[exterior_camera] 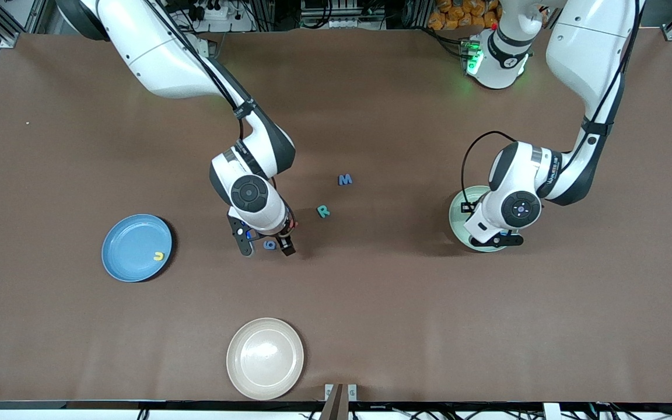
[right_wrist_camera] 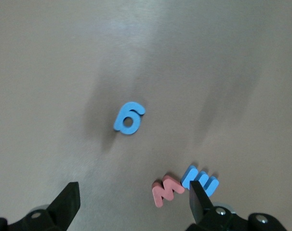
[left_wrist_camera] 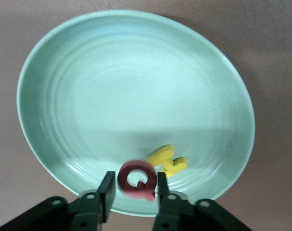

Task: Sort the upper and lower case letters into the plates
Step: 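Drop the red Q into the green plate with the left gripper, then grasp the blue W with the left gripper while the right gripper nears the m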

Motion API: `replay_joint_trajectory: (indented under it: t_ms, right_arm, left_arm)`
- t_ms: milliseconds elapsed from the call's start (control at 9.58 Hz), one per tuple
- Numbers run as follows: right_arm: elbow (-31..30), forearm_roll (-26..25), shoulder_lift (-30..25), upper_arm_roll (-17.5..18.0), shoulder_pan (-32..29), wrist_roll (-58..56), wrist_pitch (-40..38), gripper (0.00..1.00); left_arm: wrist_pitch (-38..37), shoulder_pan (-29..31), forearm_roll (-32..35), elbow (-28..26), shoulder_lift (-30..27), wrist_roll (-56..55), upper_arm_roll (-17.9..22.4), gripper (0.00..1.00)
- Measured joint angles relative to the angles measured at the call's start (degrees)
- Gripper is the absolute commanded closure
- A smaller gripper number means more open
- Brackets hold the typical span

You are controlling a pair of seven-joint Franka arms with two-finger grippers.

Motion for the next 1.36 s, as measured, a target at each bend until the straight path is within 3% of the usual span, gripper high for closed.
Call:
replay_joint_trajectory:
  t_ms: [209, 418, 939, 1357]
  right_arm:
    - [-1.82, 0.0, 0.17, 0.04, 0.3, 3.67, 3.24, 0.0]
    - [-2.39, 0.0, 0.19, 0.05, 1.0, 6.67, 4.8, 0.0]
    - [-4.19, 0.0, 0.27, 0.08, 2.28, 15.67, 5.02, 0.0]
    - [-5.04, 0.01, 0.27, -0.05, 2.4, 25.08, 6.66, 0.0]
  left_arm:
    - [0.02, 0.14, 0.74, -0.06, 0.01, 2.01, -0.15, 0.0]
    - [0.4, -2.47, 0.14, 0.48, 0.03, -2.67, -1.02, 0.0]
    - [3.5, -16.91, -9.45, 10.14, 6.21, -29.65, -2.45, 0.0]
    - [13.76, -29.84, -9.55, 10.5, 9.68, -43.56, -2.56, 0.0]
